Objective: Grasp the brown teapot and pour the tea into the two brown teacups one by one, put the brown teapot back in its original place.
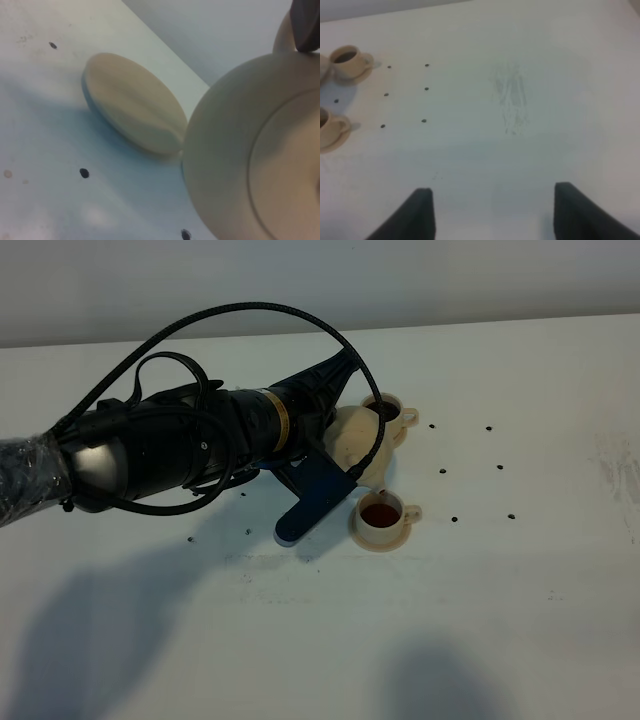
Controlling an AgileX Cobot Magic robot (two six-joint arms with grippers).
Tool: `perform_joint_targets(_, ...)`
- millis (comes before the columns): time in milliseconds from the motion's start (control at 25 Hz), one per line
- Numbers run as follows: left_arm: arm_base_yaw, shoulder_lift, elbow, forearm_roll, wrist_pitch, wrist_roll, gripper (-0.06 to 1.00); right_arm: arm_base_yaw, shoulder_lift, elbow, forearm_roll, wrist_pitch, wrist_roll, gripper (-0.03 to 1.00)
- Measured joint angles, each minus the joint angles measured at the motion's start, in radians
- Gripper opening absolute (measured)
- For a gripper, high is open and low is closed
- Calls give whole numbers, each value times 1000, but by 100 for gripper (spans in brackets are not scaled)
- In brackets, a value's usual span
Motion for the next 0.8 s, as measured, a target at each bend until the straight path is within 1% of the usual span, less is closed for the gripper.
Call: perform_joint_targets(800,-8,0,0,23,-1,0,9,0,0,0,0,0,0,50)
